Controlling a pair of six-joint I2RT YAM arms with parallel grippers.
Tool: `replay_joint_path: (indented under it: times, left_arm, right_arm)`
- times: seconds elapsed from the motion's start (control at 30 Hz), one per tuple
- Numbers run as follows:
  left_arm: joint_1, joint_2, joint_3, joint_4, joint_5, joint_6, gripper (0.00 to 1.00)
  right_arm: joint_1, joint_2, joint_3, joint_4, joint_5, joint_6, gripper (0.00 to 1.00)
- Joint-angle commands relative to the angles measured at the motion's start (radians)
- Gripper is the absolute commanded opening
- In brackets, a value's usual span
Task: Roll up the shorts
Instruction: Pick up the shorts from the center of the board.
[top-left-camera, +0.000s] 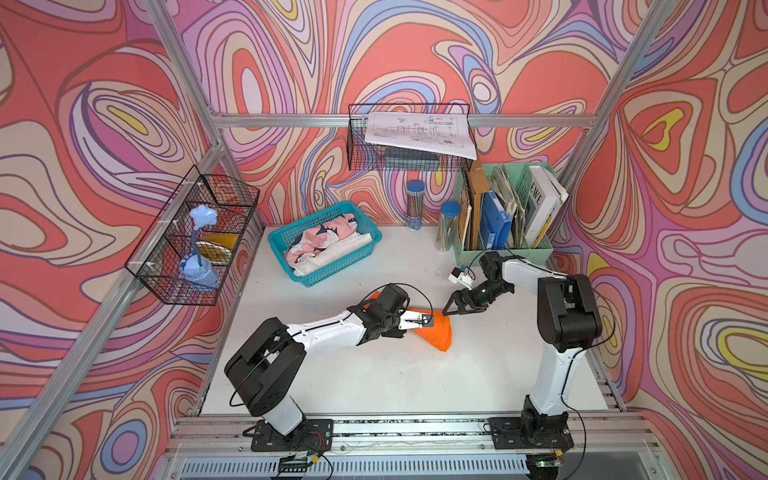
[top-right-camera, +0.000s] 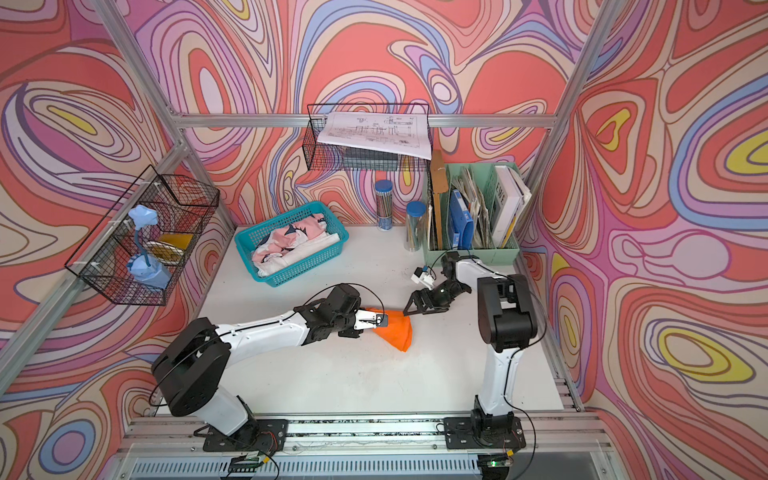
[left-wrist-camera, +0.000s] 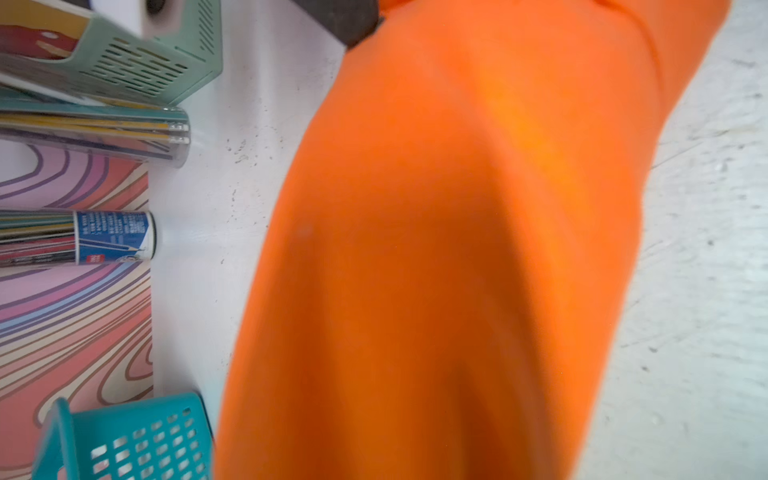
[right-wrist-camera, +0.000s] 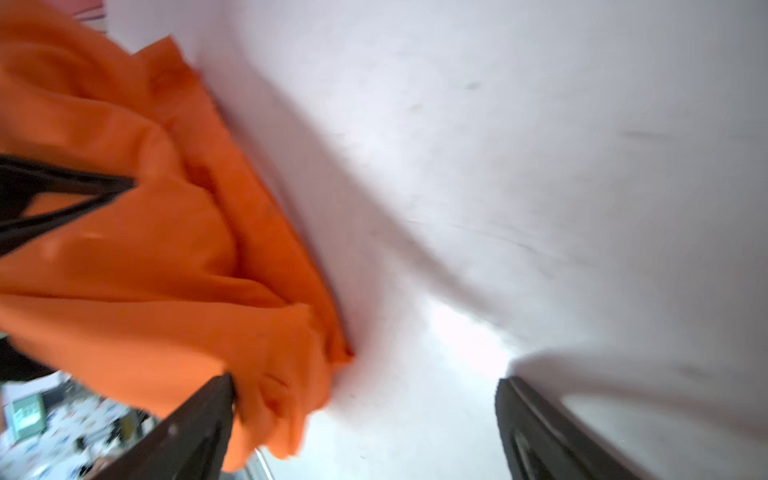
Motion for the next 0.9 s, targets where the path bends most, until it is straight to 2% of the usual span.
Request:
replay_joint_path:
  times: [0.0,0.13,0.37,0.6,0.7,0.87]
  left_arm:
    - [0.068,-0.081,0.128,-0.082,0.06,-0.073,0.0]
    - [0.131,-0.09,0.246,-0.062,-0.007,-0.064,0.0]
    - [0.228,0.001,0.422,0.021,-0.176,0.044,0.0]
    - [0.371,0.143,0.558,0.299,-0.336,0.209,0.0]
    - [0.446,0.184,0.59,0.372,-0.314,0.185,0.0]
    - [0.521,0.274,0.6,0.309,-0.26,0.16,0.0]
  right_arm:
    - [-0.016,-0.118,-0.054,0.207,0.217,0.144,0.98]
    - [-0.016,-0.261,-0.191,0.364,0.238,0.197,0.98]
    - [-0.015,-0.373,-0.3,0.449,0.257,0.198,0.98]
    - [-0.014,-0.372,-0.313,0.481,0.193,0.206,0.98]
    - [-0.015,-0.365,-0.325,0.494,0.173,0.205,0.98]
    - [-0.016,-0.36,-0.328,0.494,0.17,0.197,0.98]
